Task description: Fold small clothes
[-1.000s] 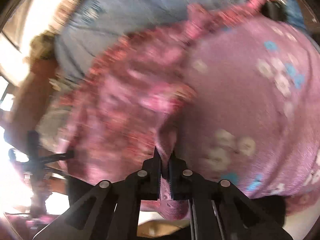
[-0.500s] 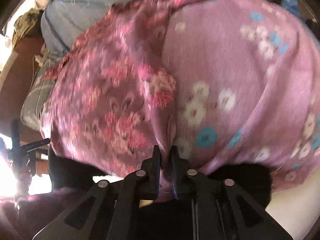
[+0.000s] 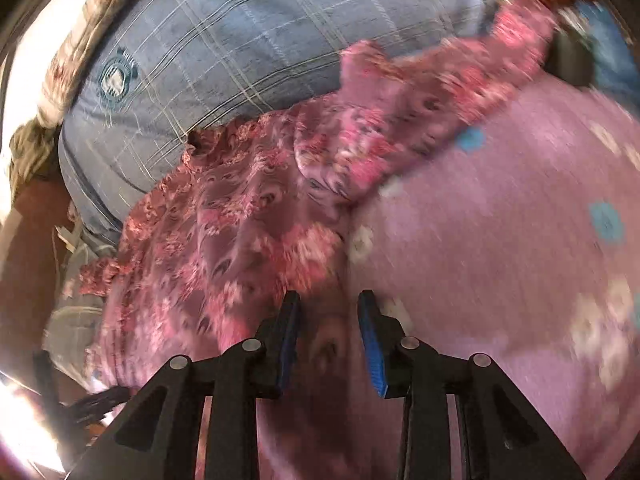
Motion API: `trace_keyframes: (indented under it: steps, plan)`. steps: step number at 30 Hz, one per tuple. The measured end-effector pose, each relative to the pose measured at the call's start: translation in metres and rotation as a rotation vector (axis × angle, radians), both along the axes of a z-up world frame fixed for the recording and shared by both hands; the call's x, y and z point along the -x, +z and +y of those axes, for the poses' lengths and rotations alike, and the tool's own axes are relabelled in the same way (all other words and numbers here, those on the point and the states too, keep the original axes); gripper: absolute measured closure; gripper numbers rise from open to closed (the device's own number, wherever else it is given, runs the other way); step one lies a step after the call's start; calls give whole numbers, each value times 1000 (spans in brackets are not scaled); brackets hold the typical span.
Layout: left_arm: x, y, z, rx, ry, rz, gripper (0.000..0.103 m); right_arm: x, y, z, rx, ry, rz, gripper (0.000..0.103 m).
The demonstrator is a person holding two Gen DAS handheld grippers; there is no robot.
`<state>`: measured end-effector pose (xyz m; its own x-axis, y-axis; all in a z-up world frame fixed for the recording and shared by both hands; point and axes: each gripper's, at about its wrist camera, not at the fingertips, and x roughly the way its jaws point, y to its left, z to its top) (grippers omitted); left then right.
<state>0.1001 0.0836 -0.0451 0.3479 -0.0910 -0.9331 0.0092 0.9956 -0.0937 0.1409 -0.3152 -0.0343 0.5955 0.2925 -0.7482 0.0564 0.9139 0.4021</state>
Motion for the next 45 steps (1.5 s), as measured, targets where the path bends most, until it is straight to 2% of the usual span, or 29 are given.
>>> trace_keyframes:
  steps: [1, 3, 4, 6, 7, 9, 11, 12, 14, 17, 19, 21, 23, 25, 27, 30, 33, 36, 38, 39, 40, 45]
  plan:
    - [0, 4, 1, 7, -8, -2, 47, -6, 2, 8, 25, 37, -11, 97]
    - [1, 15, 5, 25, -7, -36, 47, -10, 10, 19, 64, 93, -21, 98]
    - [2, 22, 8, 19, -4, -67, 46, -8, 20, 17, 73, 89, -66, 98]
    - [0, 28, 13, -26, 8, -110, 43, -5, 36, -2, 55, 5, -137, 99]
    - [-3, 25, 15, -48, 20, -111, 40, -7, 36, -21, 13, -56, -142, 101]
    - [-11, 7, 18, -59, 33, -55, 40, -12, 22, -37, 39, -107, -81, 101]
    - [-21, -9, 15, -56, 42, -9, 37, -19, -1, -40, 52, -70, 27, 101]
    - [-19, -7, 18, -41, 52, -33, 36, -17, 1, -42, 39, -69, 7, 96]
    - [-17, -3, 21, -23, 36, -25, 36, -10, 17, -59, -43, -75, -29, 94]
    - [-17, 4, 30, 35, 36, -21, 36, -3, 54, -118, -122, -243, -154, 86]
    - [-25, 8, 29, 59, 39, -21, 36, -4, 75, -162, -130, -378, -196, 69]
    - [-34, 12, 24, 77, 42, -32, 36, -10, 92, -204, -126, -501, -227, 67]
    - [-41, 15, 14, 96, 38, -39, 36, -24, 104, -238, -152, -586, -251, 58]
    - [-49, 17, 2, 99, 27, -38, 36, -45, 106, -258, -169, -644, -241, 51]
    - [-59, 16, -9, 85, 18, -27, 34, -70, 101, -273, -155, -672, -193, 50]
    - [-65, 20, -19, 64, 9, -32, 32, -105, 85, -279, -83, -701, -100, 50]
    - [-70, 34, -24, 61, -3, -93, 32, -133, 60, -281, -29, -702, -14, 50]
    - [-75, 50, -31, 66, -28, -162, 30, -146, 44, -284, -51, -704, -5, 50]
    - [-80, 56, -36, 46, -47, -196, 30, -152, 44, -286, -91, -673, -55, 60]
    - [-84, 58, -39, 32, -60, -210, 30, -154, 46, -285, -85, -659, -78, 86]
    - [-88, 57, -42, 19, -72, -219, 30, -154, 51, -283, -71, -638, -110, 93]
    - [-118, 47, -47, 28, -88, -209, 30, -134, 88, -273, -15, -646, -236, 94]
